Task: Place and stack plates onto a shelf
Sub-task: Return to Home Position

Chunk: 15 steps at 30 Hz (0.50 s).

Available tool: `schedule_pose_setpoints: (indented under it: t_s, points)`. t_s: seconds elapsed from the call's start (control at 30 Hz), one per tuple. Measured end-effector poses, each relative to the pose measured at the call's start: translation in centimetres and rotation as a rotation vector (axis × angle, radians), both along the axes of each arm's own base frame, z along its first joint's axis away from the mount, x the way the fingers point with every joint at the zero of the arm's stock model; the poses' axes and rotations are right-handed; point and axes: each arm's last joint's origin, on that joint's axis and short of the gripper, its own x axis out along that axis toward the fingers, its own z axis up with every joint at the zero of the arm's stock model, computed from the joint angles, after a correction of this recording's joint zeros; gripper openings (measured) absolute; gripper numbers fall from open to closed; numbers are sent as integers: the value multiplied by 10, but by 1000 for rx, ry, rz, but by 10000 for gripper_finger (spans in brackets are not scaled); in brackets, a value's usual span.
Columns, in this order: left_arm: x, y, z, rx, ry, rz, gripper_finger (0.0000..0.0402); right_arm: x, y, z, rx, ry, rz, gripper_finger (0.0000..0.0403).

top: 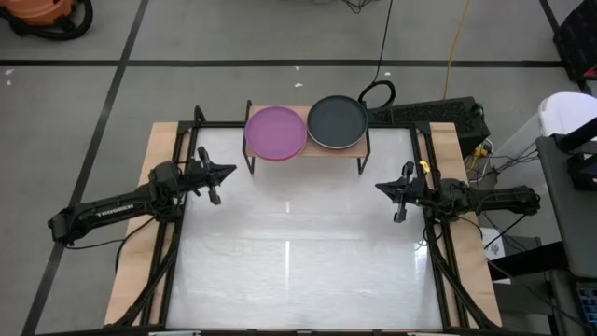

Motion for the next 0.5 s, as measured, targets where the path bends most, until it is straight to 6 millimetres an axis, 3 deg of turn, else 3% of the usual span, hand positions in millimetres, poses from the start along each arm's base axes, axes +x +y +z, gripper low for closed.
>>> schedule_pose_setpoints:
  t_s: [0.5]
  points:
    - [0, 0, 0, 0, 0, 0, 4, 0, 0, 0, 0, -1, 0, 0]
